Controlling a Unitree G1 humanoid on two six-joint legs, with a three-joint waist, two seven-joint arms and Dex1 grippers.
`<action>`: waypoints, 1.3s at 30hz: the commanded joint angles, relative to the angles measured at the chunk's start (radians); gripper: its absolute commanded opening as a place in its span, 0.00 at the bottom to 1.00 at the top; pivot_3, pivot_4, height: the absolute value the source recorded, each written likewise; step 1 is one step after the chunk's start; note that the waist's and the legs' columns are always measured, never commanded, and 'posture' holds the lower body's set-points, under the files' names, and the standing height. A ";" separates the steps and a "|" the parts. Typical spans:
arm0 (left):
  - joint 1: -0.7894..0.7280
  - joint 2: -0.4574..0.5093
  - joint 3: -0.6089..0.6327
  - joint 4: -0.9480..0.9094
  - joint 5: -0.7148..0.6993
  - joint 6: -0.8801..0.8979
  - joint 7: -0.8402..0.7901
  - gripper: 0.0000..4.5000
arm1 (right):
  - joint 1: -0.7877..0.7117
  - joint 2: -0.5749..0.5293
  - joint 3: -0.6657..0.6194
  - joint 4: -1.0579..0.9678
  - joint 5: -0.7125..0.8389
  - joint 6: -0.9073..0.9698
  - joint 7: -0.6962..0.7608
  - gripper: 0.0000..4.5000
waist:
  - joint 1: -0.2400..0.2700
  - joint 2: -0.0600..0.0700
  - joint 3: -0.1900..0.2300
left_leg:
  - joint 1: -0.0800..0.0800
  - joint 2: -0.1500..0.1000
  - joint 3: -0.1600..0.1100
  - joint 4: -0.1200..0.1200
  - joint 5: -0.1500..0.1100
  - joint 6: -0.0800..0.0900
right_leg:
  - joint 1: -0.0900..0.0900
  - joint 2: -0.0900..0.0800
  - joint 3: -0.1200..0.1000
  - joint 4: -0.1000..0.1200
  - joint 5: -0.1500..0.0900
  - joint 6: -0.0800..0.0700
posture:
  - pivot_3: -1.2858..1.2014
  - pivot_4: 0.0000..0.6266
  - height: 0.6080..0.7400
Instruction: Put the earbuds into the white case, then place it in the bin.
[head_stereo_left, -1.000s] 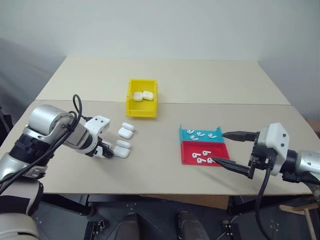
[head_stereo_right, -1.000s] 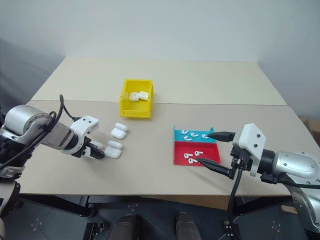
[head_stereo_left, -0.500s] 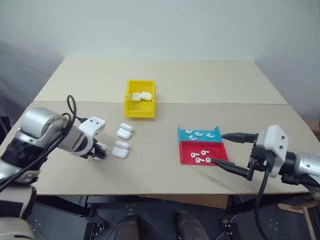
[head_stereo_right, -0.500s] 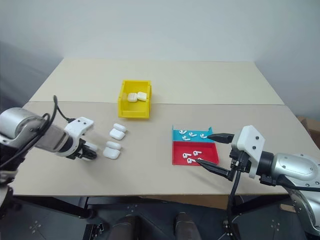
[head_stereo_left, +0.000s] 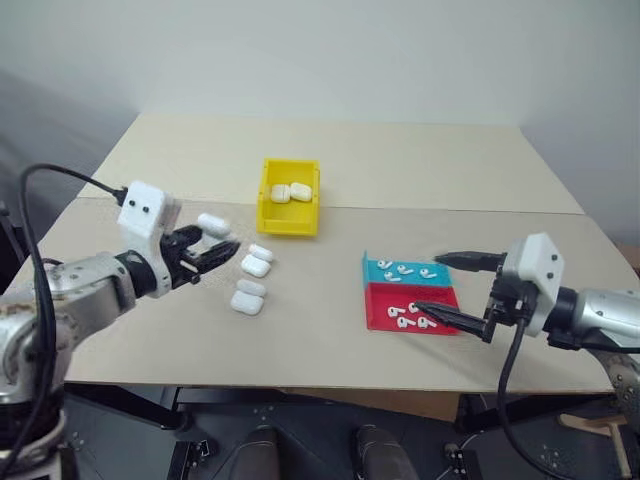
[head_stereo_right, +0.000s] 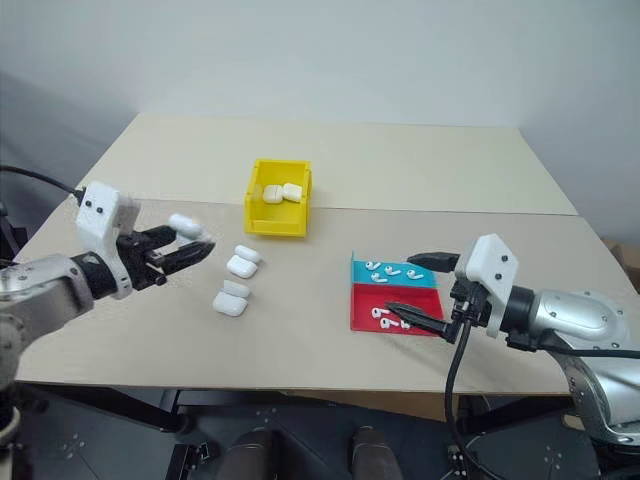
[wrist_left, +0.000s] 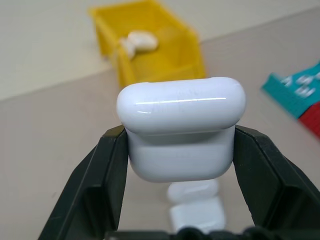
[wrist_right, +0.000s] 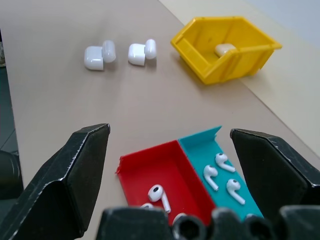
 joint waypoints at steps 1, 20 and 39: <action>-0.002 -0.105 -0.015 -0.027 0.022 -0.210 -0.106 0.63 | -0.029 -0.005 -0.018 0.002 0.000 -0.023 0.005 1.00 | 0.001 0.000 0.000 | 0.000 0.000 0.000 0.000 0.000 0.000 | 0.000 0.000 0.000 0.000 0.000 0.000 | 0.52 0.24 1.00; -0.180 -0.368 -0.433 0.191 0.216 -0.643 -0.635 0.63 | -0.242 -0.164 0.261 0.052 -0.180 0.182 0.023 1.00 | -0.013 0.001 0.000 | 0.001 0.000 -0.001 0.001 0.000 0.001 | 0.001 0.002 0.001 0.000 -0.003 0.006 | 0.52 0.24 1.00; -0.110 -0.407 -0.479 0.140 0.234 -0.654 -0.647 0.63 | -0.554 -0.160 0.731 0.239 -0.461 0.458 0.135 0.49 | -0.012 0.001 -0.001 | 0.000 0.001 -0.001 0.001 0.000 0.001 | -0.001 0.003 0.001 0.000 -0.003 0.006 | 0.52 0.24 1.00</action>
